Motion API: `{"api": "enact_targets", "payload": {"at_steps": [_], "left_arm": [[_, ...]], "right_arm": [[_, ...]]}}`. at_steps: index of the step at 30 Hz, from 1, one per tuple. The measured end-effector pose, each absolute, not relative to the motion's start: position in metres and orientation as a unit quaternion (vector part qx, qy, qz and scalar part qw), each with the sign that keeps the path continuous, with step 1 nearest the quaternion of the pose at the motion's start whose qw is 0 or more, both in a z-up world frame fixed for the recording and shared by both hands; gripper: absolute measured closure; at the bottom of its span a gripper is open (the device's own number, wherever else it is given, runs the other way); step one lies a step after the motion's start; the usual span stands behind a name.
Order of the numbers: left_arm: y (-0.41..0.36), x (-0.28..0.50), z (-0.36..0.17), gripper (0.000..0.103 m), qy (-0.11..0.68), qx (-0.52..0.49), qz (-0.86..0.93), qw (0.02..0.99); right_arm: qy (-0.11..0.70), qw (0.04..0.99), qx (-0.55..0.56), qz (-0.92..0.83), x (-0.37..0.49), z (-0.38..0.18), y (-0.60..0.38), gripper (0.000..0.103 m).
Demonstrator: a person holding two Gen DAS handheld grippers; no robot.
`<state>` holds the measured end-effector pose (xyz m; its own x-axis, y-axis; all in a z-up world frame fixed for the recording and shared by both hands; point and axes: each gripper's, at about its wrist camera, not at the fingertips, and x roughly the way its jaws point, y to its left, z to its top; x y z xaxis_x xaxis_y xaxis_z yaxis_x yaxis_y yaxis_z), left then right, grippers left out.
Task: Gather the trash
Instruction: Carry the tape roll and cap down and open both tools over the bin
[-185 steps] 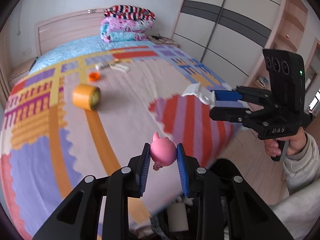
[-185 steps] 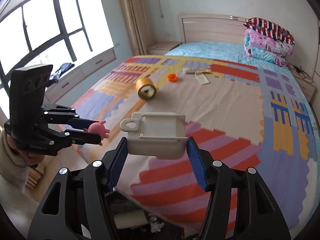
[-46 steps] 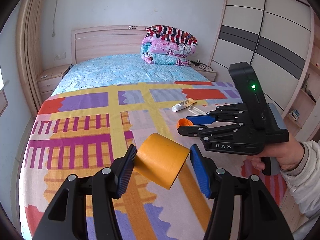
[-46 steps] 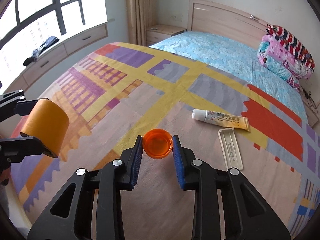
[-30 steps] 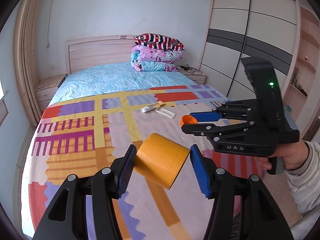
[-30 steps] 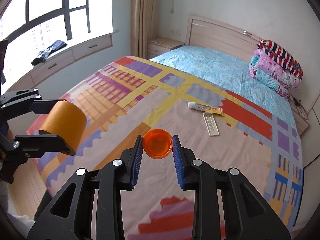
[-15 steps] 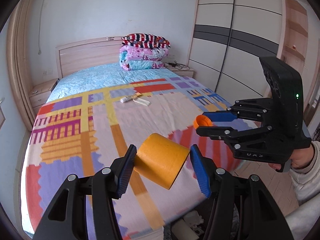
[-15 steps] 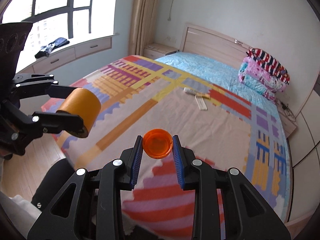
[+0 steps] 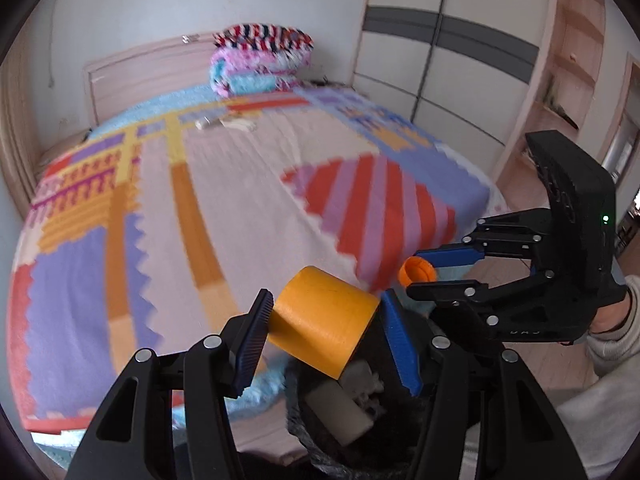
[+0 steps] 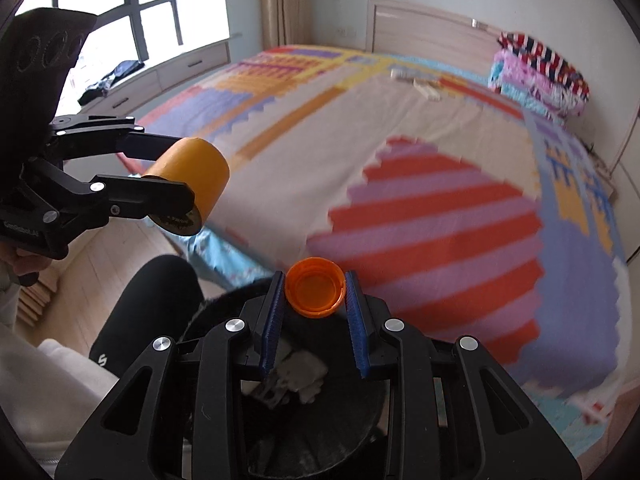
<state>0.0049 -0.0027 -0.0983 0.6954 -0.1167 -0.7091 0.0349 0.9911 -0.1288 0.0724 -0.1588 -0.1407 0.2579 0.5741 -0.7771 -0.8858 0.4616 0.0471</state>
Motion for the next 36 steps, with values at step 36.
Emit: {"api": "enact_targets", "payload": {"at_steps": [36], "left_arm": [[-0.047,0.025,-0.236,0.049,0.539,-0.096,-0.100,0.831]], "right_arm": [[0.491,0.697,-0.248,0.460,0.050,-0.240,-0.166,0.063]]}}
